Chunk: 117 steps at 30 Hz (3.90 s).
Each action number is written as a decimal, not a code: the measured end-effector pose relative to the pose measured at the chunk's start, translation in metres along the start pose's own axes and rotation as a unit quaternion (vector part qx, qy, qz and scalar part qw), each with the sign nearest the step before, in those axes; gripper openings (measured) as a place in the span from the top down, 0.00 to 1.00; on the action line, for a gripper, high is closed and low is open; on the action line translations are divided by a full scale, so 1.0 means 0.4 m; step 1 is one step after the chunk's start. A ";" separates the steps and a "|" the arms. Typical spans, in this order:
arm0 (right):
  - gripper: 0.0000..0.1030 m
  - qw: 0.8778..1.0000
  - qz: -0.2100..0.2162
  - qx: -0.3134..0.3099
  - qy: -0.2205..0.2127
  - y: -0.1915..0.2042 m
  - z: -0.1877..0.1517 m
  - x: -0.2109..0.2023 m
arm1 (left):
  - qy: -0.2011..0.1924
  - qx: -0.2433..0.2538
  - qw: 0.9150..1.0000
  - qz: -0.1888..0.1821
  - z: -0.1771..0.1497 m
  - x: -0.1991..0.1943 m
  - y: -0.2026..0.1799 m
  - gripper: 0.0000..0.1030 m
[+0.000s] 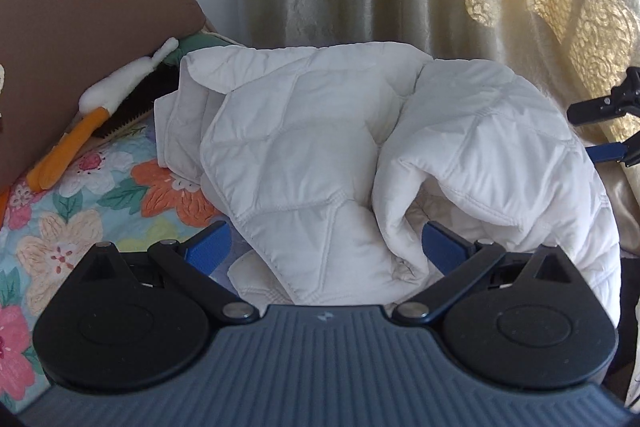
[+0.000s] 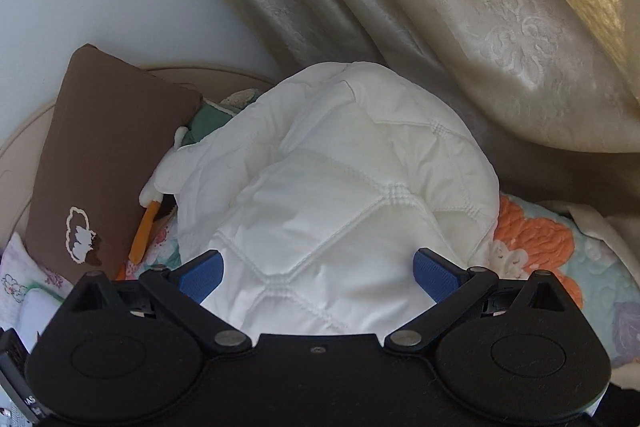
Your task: Fold clothes
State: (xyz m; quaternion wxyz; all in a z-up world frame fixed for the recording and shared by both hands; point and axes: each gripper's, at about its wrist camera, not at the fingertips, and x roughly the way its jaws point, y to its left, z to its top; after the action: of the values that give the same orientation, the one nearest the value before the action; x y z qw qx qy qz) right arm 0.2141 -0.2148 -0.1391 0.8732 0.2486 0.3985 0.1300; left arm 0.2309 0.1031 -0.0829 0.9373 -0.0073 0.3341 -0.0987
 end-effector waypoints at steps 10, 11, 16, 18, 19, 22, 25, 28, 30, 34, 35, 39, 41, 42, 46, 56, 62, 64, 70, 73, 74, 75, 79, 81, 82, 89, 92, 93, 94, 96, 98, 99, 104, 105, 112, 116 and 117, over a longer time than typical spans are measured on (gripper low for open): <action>0.00 0.998 0.014 0.058 0.037 -0.072 -0.054 0.215 | 0.037 -0.012 0.999 -0.003 0.019 0.201 -0.083 0.00; 0.00 0.997 0.014 0.051 0.051 -0.072 -0.061 0.236 | 0.047 -0.028 0.998 -0.011 0.019 0.217 -0.077 0.00; 0.12 0.988 0.107 0.081 0.082 -0.068 -0.089 0.296 | 0.026 -0.133 0.987 -0.080 -0.021 0.228 -0.018 0.28; 0.24 0.983 0.136 0.076 0.093 -0.050 -0.095 0.308 | 0.023 -0.139 0.985 -0.095 -0.038 0.214 -0.011 0.50; 0.27 0.982 0.145 0.074 0.098 -0.040 -0.096 0.312 | 0.023 -0.128 0.987 -0.095 -0.043 0.203 -0.017 0.62; 0.36 0.978 0.168 0.065 0.108 -0.012 -0.097 0.314 | 0.021 -0.096 0.991 -0.096 -0.056 0.171 -0.034 0.80; 0.36 0.971 0.199 0.069 0.113 0.005 -0.094 0.309 | 0.017 -0.077 0.992 -0.096 -0.049 0.136 -0.044 0.84; 0.36 0.961 0.234 0.085 0.122 0.010 -0.091 0.297 | 0.025 -0.106 0.988 -0.105 -0.035 0.098 -0.033 0.84; 0.36 0.953 0.263 0.087 0.124 0.020 -0.095 0.280 | 0.034 -0.138 0.983 -0.115 -0.026 0.069 -0.020 0.84; 0.36 0.939 0.307 0.087 0.128 0.069 -0.143 0.246 | 0.032 -0.113 0.988 -0.104 -0.010 -0.031 -0.027 0.85; 0.36 0.939 0.308 0.080 0.132 0.090 -0.153 0.234 | 0.037 -0.098 0.990 -0.091 -0.009 -0.055 -0.036 0.86; 0.37 0.938 0.310 0.007 0.153 0.220 -0.187 0.180 | 0.045 -0.070 0.995 -0.048 -0.044 -0.164 -0.026 0.89; 0.37 0.932 0.325 -0.012 0.161 0.281 -0.200 0.167 | 0.037 -0.091 0.995 -0.034 -0.062 -0.227 0.012 0.89; 0.37 0.927 0.336 -0.022 0.165 0.317 -0.209 0.162 | 0.032 -0.098 0.994 -0.027 -0.070 -0.260 0.030 0.89; 0.37 0.901 0.389 -0.049 0.186 0.452 -0.259 0.142 | 0.011 -0.105 0.994 0.018 -0.102 -0.405 0.082 0.90; 0.39 0.839 0.491 -0.124 0.198 0.763 -0.480 0.046 | 0.063 -0.100 0.980 0.163 -0.196 -0.713 0.162 0.92; 0.37 0.842 0.439 -0.130 0.286 0.841 -0.596 0.141 | 0.249 -0.177 0.940 0.150 -0.251 -0.636 0.333 0.90; 0.37 0.852 0.408 -0.140 0.297 0.857 -0.635 0.160 | 0.276 -0.172 0.935 0.138 -0.261 -0.604 0.373 0.88; 0.44 0.886 0.355 -0.164 0.248 0.878 -0.655 0.101 | 0.283 -0.115 0.943 0.134 -0.272 -0.577 0.342 0.90; 0.44 0.889 0.340 -0.173 0.254 0.796 -0.638 0.117 | 0.265 -0.120 0.948 0.127 -0.301 -0.601 0.331 0.89; 0.44 0.888 0.337 -0.175 0.260 0.782 -0.643 0.116 | 0.252 -0.128 0.951 0.123 -0.319 -0.615 0.331 0.89; 0.44 0.887 0.335 -0.173 0.268 0.771 -0.652 0.115 | 0.234 -0.132 0.956 0.118 -0.341 -0.630 0.329 0.89; 0.44 0.891 0.319 -0.182 0.265 0.746 -0.706 0.098 | 0.141 -0.136 0.974 0.117 -0.439 -0.686 0.319 0.88; 0.45 0.894 0.309 -0.206 0.252 0.761 -0.730 0.078 | 0.099 -0.137 0.979 0.118 -0.485 -0.708 0.319 0.90; 0.45 0.896 0.301 -0.218 0.244 0.766 -0.746 0.061 | 0.087 -0.136 0.980 0.116 -0.503 -0.718 0.319 0.91; 0.56 0.906 0.312 -0.215 0.187 0.872 -0.777 -0.055 | 0.022 -0.131 0.990 0.046 -0.506 -0.859 0.367 0.93; 0.56 0.905 0.320 -0.222 0.169 0.943 -0.752 -0.106 | -0.054 -0.178 0.983 0.010 -0.535 -0.933 0.449 0.93; 0.56 0.906 0.318 -0.224 0.168 0.970 -0.756 -0.108 | -0.068 -0.205 0.976 -0.005 -0.558 -0.942 0.492 0.93; 0.56 0.906 0.313 -0.229 0.171 0.992 -0.768 -0.105 | -0.068 -0.242 0.968 -0.014 -0.586 -0.944 0.539 0.91; 0.55 0.905 0.302 -0.233 0.188 1.030 -0.800 -0.082 | -0.063 -0.300 0.952 -0.003 -0.648 -0.958 0.606 0.91; 0.49 0.913 0.279 -0.217 0.205 1.031 -0.847 -0.044 | -0.066 -0.329 0.942 0.011 -0.717 -0.969 0.649 0.84; 0.49 0.921 0.260 -0.211 0.200 1.009 -0.871 -0.039 | -0.067 -0.340 0.938 0.018 -0.752 -0.972 0.666 0.81; 0.45 0.958 0.185 -0.161 0.151 0.877 -0.920 -0.101 | -0.074 -0.402 0.912 0.004 -0.832 -0.974 0.741 0.78; 0.37 0.963 0.174 -0.148 0.144 0.848 -0.912 -0.126 | -0.079 -0.404 0.911 -0.001 -0.829 -0.976 0.744 0.78; 0.26 0.978 0.081 -0.174 0.078 0.735 -0.836 -0.250 | -0.086 -0.375 0.923 -0.024 -0.808 -0.975 0.695 0.45; 0.23 0.982 0.046 -0.177 0.044 0.706 -0.798 -0.280 | -0.074 -0.391 0.917 -0.037 -0.808 -0.965 0.687 0.44; 0.23 0.983 0.043 -0.172 0.038 0.703 -0.791 -0.282 | -0.075 -0.391 0.917 -0.038 -0.803 -0.967 0.684 0.44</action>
State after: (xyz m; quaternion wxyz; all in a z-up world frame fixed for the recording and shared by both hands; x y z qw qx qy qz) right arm -0.1079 0.0787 -0.0933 0.8810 0.1064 0.3917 0.2431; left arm -0.2144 0.4615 -0.1126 0.8777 -0.3929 0.2742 0.0045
